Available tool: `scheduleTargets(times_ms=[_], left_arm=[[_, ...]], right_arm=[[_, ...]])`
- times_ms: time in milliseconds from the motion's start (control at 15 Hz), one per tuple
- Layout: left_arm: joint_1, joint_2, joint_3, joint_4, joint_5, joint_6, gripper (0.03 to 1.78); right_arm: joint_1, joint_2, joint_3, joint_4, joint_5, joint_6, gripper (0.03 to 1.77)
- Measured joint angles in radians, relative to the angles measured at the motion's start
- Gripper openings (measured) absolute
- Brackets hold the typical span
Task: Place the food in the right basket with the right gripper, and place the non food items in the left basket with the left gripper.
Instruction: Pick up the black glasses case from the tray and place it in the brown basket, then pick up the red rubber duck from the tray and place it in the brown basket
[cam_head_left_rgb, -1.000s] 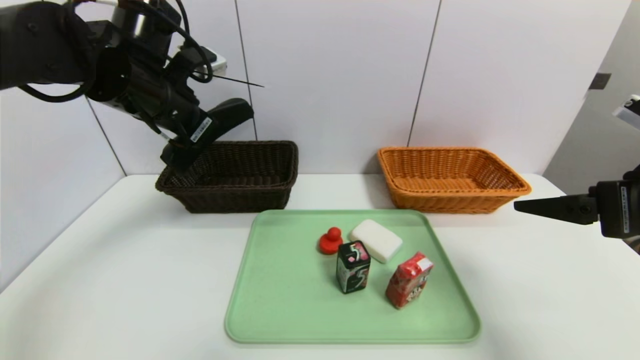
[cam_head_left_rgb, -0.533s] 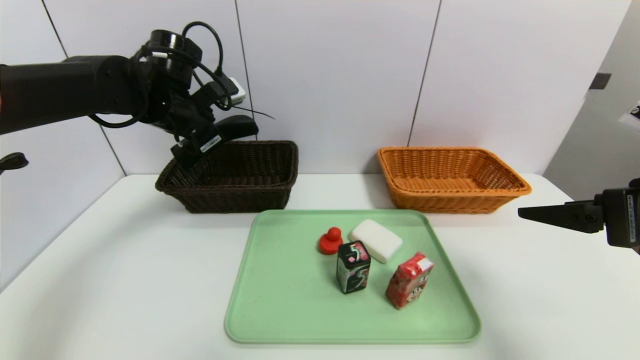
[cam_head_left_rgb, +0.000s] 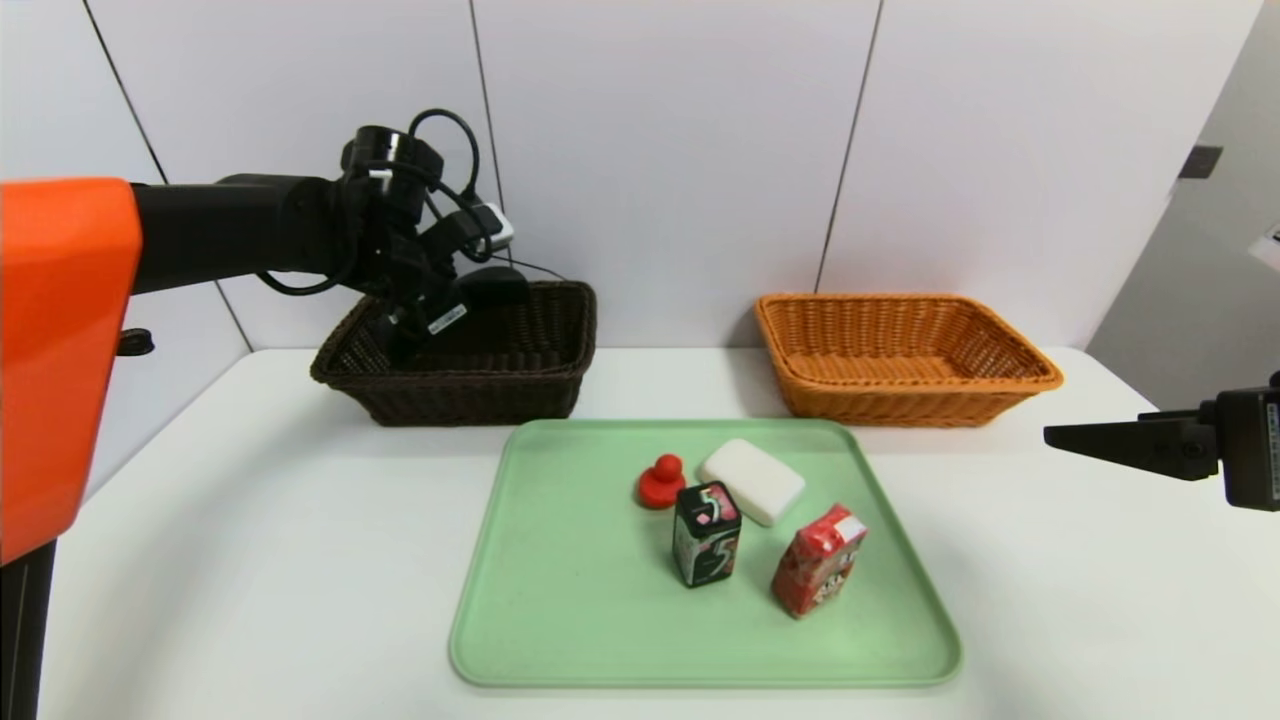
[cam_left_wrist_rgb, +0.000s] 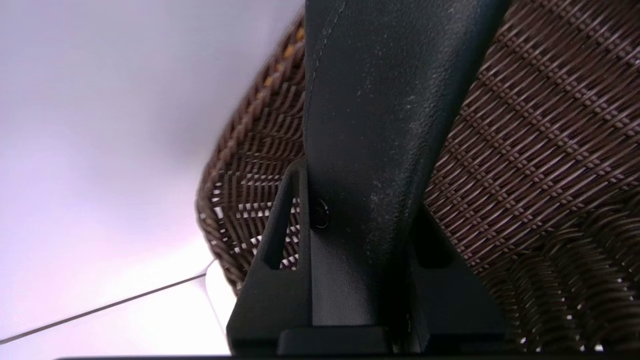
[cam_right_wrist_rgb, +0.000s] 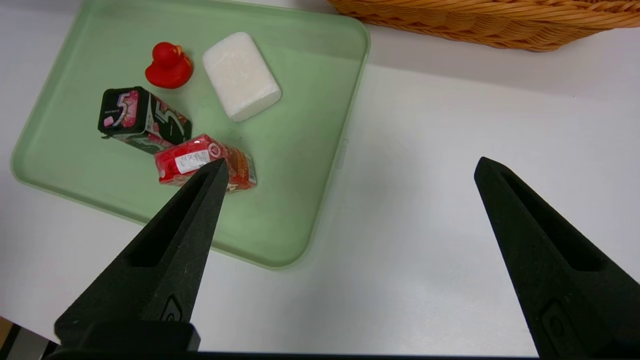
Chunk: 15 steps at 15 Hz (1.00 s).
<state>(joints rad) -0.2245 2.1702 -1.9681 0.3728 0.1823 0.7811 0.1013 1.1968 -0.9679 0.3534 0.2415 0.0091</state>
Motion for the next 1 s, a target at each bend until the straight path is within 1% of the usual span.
scheduleTargets(times_ms=[133,200,267,400,533,733,1000], left_arm=[[0.0,0.017,0.0,-0.004,0.0,-0.001,0.45],[0.0,0.023,-0.001,-0.012,0.001,-0.001,0.45],[0.0,0.029,-0.001,-0.016,0.0,-0.002,0.54],[0.0,0.034,-0.002,-0.027,-0.001,-0.004,0.82],[0.0,0.035,-0.002,-0.036,-0.001,-0.006,1.02],[0.001,0.027,-0.005,-0.038,-0.004,-0.04,1.24],[-0.002,-0.037,-0.007,-0.059,-0.002,-0.128,1.43]], right_arm=[[0.0,-0.003,0.003,-0.001,-0.021,0.001,1.7],[0.0,-0.004,0.004,0.0,-0.022,0.001,1.7],[-0.001,-0.005,0.005,0.001,-0.022,0.002,1.7],[0.0,-0.01,0.01,0.0,-0.022,0.002,1.7],[0.0,-0.013,0.013,0.0,-0.022,0.004,1.7],[0.0,-0.017,0.018,0.0,-0.022,0.005,1.7],[0.0,-0.03,0.027,-0.001,-0.022,0.032,1.7]])
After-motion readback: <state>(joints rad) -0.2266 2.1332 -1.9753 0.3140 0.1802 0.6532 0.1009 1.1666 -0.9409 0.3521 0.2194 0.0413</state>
